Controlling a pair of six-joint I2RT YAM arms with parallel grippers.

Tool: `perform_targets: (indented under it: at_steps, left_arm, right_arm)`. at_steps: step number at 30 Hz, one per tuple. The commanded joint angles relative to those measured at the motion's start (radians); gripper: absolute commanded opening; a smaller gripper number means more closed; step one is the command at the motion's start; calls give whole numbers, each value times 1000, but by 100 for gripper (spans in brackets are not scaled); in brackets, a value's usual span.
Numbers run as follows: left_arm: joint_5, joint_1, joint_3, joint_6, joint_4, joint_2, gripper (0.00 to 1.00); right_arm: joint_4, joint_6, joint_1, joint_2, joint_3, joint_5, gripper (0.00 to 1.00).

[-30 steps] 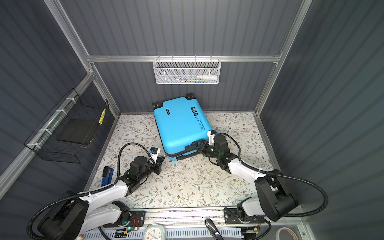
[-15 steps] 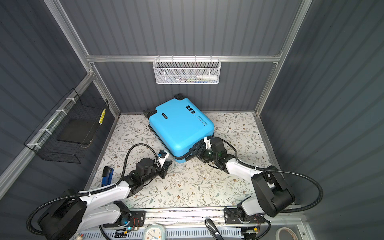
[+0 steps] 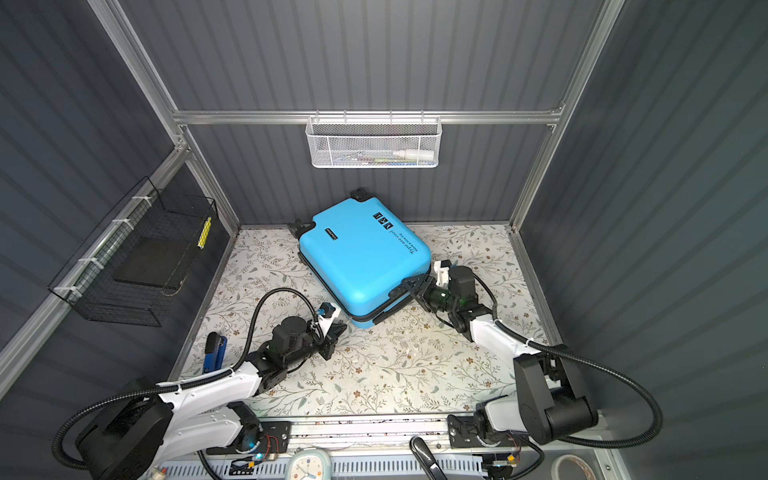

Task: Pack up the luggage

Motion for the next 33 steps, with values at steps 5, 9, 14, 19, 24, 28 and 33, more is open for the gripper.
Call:
perform_targets:
  at_steps: [5, 9, 14, 19, 24, 28, 33]
  left_arm:
    - [81, -21, 24, 38, -62, -32, 0]
    - [88, -20, 26, 47, -80, -45, 0]
    - [125, -22, 54, 68, -134, -43, 0]
    - [150, -49, 85, 91, -185, -45, 0]
    - [141, -94, 107, 114, -225, -46, 0]
    - [144, -126, 116, 129, -194, -19, 0]
    - [146, -154, 142, 155, -167, 28, 0]
  right_arm:
    - [104, 43, 2, 58, -11, -30, 53]
    - [119, 48, 2, 72, -13, -36, 41]
    - [143, 59, 5, 92, -13, -42, 28]
    - [150, 61, 9, 98, -10, -40, 15]
    - [149, 58, 14, 99, -6, -38, 8]
    - [152, 60, 21, 105, -8, -35, 5]
    - [155, 60, 34, 110, -5, -32, 4]
